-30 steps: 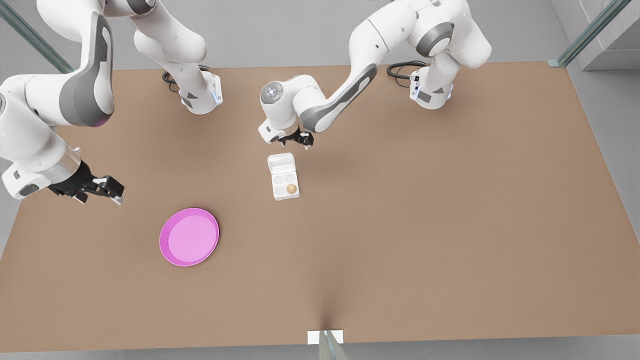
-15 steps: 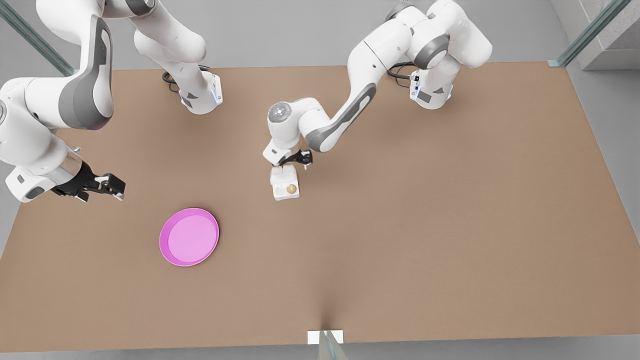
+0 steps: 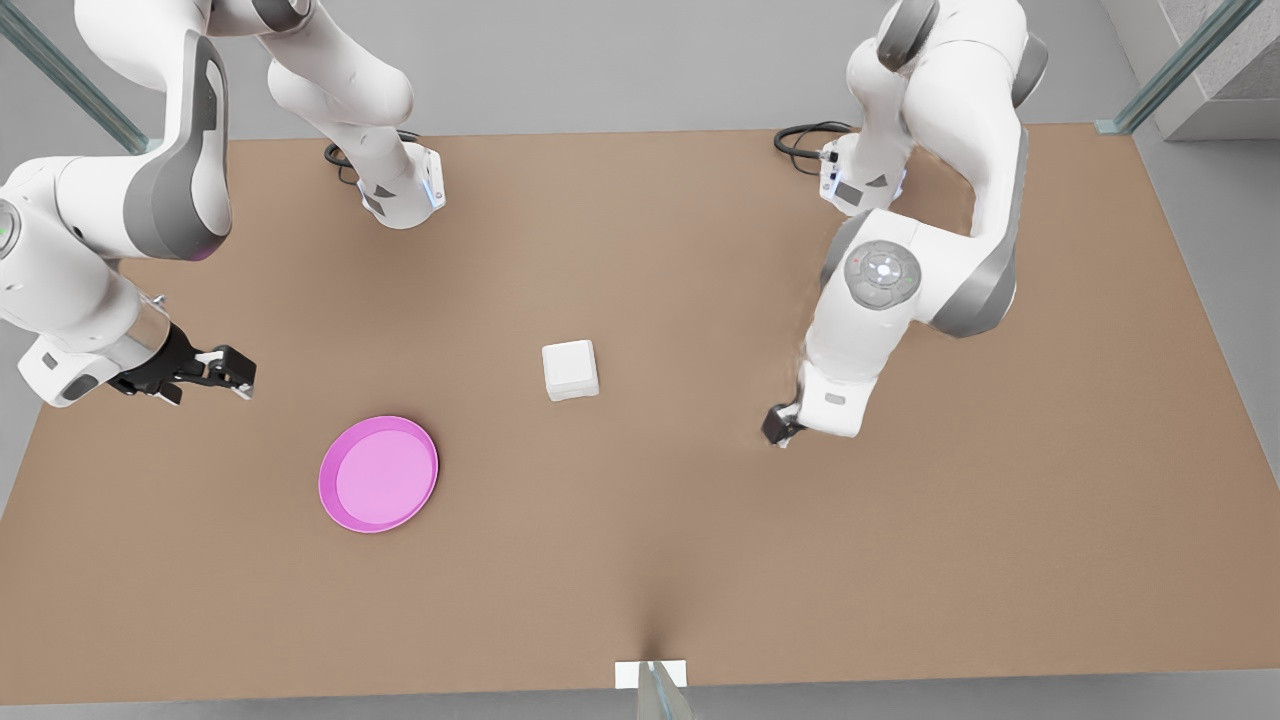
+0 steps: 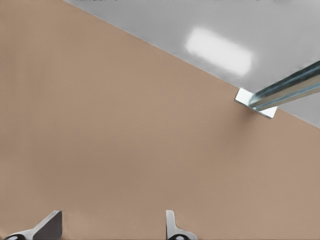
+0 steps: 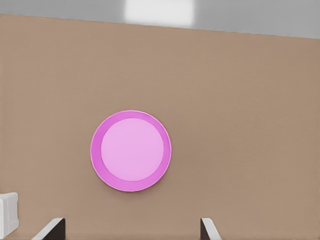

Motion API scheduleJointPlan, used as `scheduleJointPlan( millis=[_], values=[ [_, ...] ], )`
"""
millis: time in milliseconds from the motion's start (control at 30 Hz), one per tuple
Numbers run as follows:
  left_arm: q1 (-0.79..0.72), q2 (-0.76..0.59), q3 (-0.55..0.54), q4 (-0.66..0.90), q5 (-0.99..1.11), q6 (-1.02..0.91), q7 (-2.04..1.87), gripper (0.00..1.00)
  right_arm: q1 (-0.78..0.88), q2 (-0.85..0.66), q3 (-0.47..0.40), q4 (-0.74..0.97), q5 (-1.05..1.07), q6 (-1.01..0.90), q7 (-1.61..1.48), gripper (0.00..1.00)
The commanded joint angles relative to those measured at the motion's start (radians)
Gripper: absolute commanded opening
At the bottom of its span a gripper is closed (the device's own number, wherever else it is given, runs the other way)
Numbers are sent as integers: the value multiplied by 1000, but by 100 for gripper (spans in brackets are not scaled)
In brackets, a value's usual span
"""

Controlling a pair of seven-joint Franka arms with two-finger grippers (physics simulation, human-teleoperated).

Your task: Pack egg into the box and close the box lid

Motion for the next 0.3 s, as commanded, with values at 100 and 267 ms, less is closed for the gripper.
scheduleJointPlan(
  millis=[100, 267],
  values=[
    [157, -344, 130, -377, -234, -71, 934, 100, 20, 1, 5, 7, -5, 24, -17, 100],
    [124, -327, 117, -363, -199, -78, 851, 100, 63, -6, 5, 33, -14, 6, -17, 100]
  ],
)
